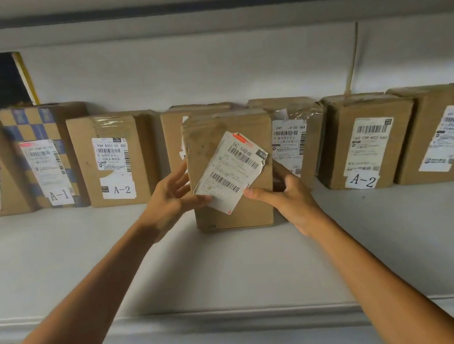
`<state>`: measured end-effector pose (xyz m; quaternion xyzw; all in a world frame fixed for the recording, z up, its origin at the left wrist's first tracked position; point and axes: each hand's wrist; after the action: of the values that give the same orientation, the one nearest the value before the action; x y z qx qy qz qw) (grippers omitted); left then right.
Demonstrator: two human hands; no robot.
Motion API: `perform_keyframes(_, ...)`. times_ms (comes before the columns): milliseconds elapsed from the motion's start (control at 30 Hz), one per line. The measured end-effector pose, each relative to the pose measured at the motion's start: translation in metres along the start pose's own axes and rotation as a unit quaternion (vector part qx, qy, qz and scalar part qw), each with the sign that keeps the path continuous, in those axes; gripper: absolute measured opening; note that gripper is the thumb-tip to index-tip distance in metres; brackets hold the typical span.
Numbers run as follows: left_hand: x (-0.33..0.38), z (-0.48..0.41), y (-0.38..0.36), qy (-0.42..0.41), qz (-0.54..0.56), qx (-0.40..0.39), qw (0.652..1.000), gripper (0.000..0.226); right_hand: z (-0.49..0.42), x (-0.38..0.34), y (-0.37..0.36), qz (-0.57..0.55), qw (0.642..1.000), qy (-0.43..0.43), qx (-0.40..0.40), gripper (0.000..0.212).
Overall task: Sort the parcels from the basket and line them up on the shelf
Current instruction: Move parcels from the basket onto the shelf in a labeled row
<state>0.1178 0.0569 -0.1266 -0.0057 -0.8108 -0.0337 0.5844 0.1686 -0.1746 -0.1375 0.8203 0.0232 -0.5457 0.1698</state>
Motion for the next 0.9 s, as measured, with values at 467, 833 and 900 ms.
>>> perform_keyframes(467,-0.001,0.008,0.049,-0.004,-0.039,0.001,0.999,0.079,-0.011,-0.003,-0.030,0.023,1.000,0.009,-0.016,0.071)
perform_keyframes(833,-0.005,0.010,0.057,-0.024,-0.044,0.018,0.999,0.081,-0.011,0.001,-0.043,-0.012,1.000,-0.005,-0.022,0.072)
perform_keyframes(900,-0.006,0.011,0.059,-0.026,-0.039,0.017,0.999,0.076,-0.011,0.000,-0.044,-0.019,0.999,-0.001,-0.026,0.068)
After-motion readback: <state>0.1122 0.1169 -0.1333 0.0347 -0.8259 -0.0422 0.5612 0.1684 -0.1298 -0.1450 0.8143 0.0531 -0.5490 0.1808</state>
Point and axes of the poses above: each hand's wrist, its own z-axis away from the middle knuckle, its own y-axis out of the back of the hand, x = y × z, and after that the axes turned 7 degrees about z, right-handed
